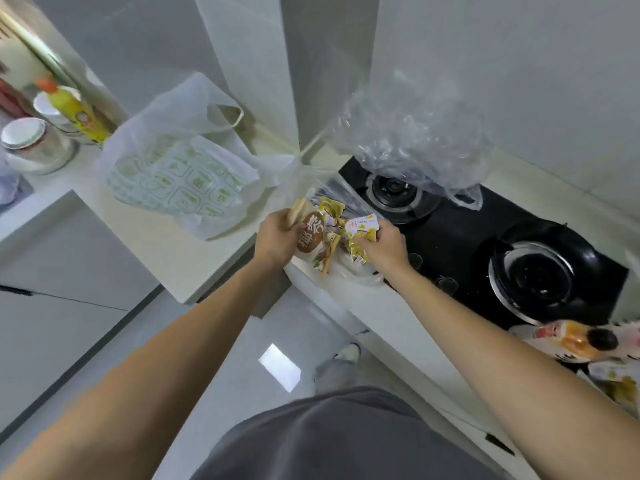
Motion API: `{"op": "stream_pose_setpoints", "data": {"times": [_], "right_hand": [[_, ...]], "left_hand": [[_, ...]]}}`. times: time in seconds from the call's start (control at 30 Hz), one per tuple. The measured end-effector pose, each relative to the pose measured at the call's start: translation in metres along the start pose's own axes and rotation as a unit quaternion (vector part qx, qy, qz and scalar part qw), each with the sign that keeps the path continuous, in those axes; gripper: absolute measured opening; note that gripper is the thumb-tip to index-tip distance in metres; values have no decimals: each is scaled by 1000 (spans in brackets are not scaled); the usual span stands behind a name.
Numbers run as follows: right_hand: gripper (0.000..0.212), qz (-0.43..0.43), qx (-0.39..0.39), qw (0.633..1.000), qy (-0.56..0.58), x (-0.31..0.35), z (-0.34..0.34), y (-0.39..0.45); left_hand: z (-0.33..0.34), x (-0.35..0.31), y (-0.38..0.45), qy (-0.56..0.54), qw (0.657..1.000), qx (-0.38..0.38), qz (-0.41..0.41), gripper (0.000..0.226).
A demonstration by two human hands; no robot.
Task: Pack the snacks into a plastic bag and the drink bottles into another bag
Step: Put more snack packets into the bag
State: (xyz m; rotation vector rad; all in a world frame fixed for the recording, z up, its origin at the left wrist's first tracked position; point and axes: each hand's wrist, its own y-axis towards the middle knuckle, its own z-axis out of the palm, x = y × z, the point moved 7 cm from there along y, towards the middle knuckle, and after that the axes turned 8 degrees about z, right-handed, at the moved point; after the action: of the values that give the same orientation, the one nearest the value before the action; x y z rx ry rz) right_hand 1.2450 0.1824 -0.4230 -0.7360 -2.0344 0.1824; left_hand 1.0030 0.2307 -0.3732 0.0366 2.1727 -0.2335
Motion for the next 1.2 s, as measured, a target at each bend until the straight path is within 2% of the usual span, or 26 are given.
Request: {"op": "stream_pose_setpoints", "data": {"times": [0.2,0.37,0.47,0.53,0.6,0.67,0.87,1.03,1.2], "right_hand": [[27,28,3,999,-38,14,21,47],[23,54,-17,996,-69,11,30,61],[29,64,-32,995,-72,-7,39,68],[33,70,-61,993,-77,-25,45,71],[33,81,-107,986,-94,-6,37,49],[31,80,-141,981,-102,15,32,28],[33,92,-218,968,-80,21,28,-18],[12,112,-275,954,-42,4,6,-68],[34,153,-339,928,4,-44,-35,-131]], "left_hand": [[10,-20,78,92,993,69,14,17],[37,-11,119,104,986,128,19,11],[46,-4,135,177,969,157,63,24],[48,-3,143,230,950,175,119,36],[47,-3,147,279,923,191,185,55],[46,-4,147,329,888,199,254,63],[45,-24,123,336,815,219,418,48],[71,-62,80,270,770,252,520,36],[121,-109,5,228,714,287,597,37]]}}
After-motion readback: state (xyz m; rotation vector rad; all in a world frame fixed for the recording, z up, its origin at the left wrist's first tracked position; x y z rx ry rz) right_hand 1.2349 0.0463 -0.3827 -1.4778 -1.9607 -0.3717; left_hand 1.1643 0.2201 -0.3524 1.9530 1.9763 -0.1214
